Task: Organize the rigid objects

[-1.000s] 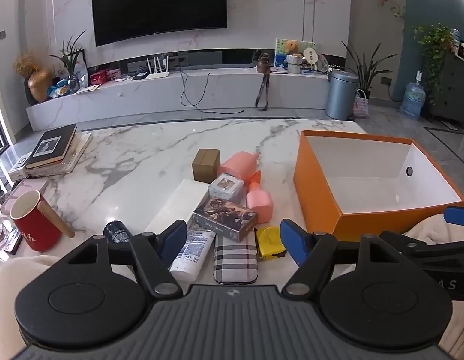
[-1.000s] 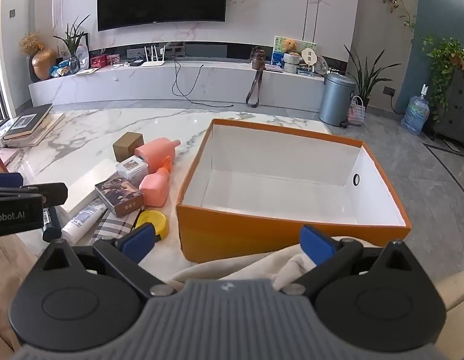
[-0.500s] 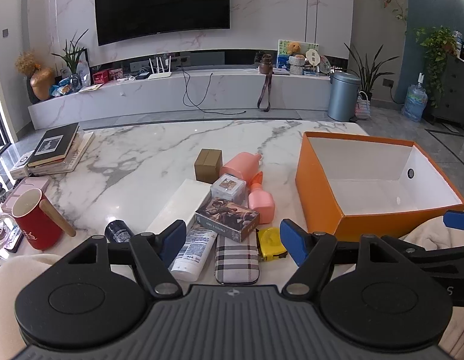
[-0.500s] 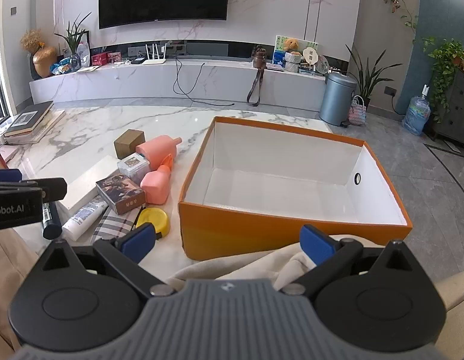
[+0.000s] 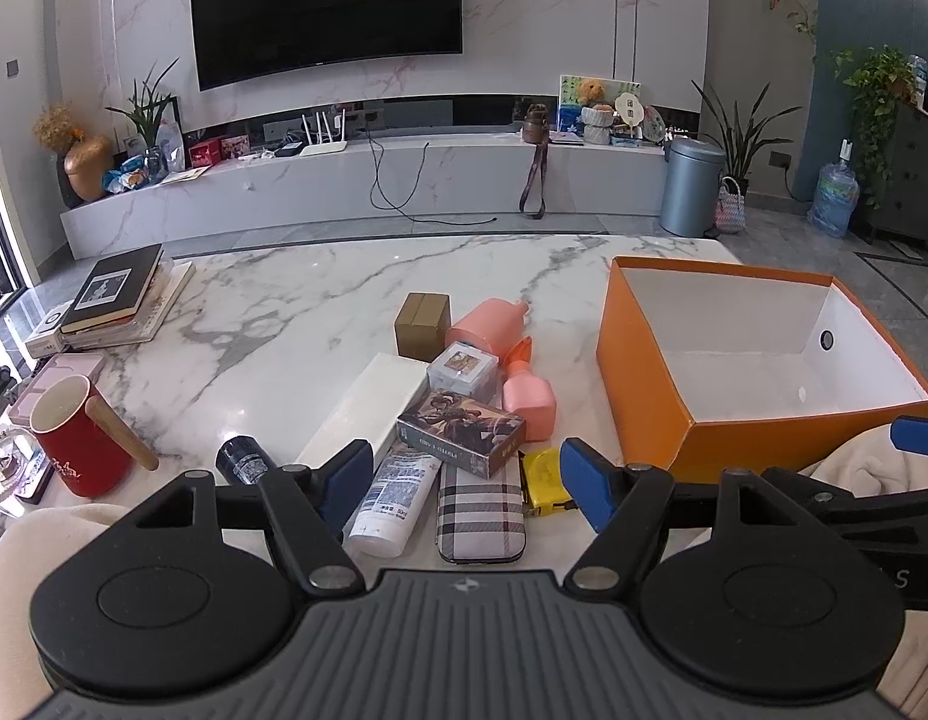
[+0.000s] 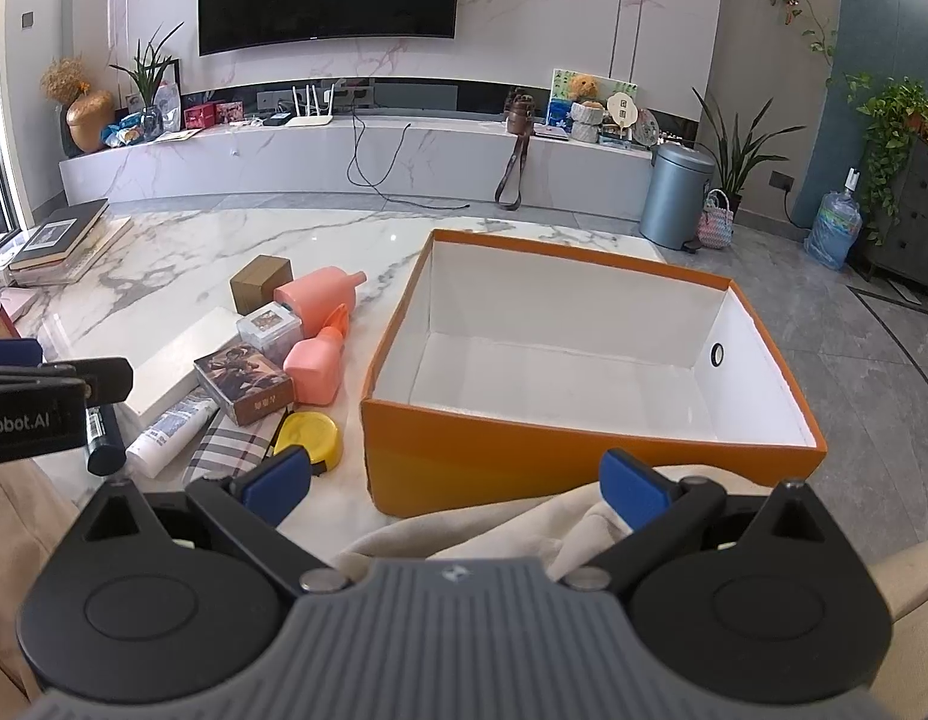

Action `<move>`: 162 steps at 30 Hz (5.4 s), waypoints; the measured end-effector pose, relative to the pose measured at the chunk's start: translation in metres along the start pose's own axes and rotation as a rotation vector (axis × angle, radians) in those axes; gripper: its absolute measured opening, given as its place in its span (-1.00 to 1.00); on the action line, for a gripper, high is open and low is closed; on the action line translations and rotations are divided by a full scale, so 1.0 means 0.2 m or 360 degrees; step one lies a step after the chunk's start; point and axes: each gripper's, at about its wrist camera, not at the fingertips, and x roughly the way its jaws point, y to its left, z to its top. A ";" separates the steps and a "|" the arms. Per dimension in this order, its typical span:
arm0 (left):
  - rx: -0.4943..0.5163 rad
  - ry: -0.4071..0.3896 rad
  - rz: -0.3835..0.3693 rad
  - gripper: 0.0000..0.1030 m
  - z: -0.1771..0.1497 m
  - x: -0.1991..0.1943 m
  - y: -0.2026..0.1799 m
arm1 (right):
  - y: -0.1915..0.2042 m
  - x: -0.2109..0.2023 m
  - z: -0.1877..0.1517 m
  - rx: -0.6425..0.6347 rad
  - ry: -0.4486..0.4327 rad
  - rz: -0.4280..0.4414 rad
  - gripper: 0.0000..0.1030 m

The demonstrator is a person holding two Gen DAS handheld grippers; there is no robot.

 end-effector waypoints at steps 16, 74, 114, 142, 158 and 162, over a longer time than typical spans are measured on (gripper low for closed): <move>-0.0002 0.0002 0.0000 0.64 -0.01 0.00 0.00 | 0.01 0.00 0.00 -0.0006 0.0012 0.0008 0.96; -0.0612 0.0941 0.0156 0.26 0.06 0.92 0.76 | 0.75 0.96 0.21 0.0047 0.0658 0.0790 -0.07; -0.0843 0.0723 0.0174 -0.01 0.10 1.17 1.04 | 1.06 1.40 0.49 0.0430 0.0691 0.0542 0.48; -0.0837 0.0702 0.0312 0.04 0.08 1.15 1.05 | 1.08 1.36 0.47 -0.0238 0.0723 0.0838 0.50; -0.0668 0.0697 0.0396 -0.09 0.09 1.18 0.98 | 1.17 1.29 0.38 -0.0359 0.0512 0.0678 0.30; -0.0750 0.0675 0.0314 -0.09 0.08 1.16 1.01 | 1.12 1.27 0.39 -0.0256 0.0537 0.0733 0.27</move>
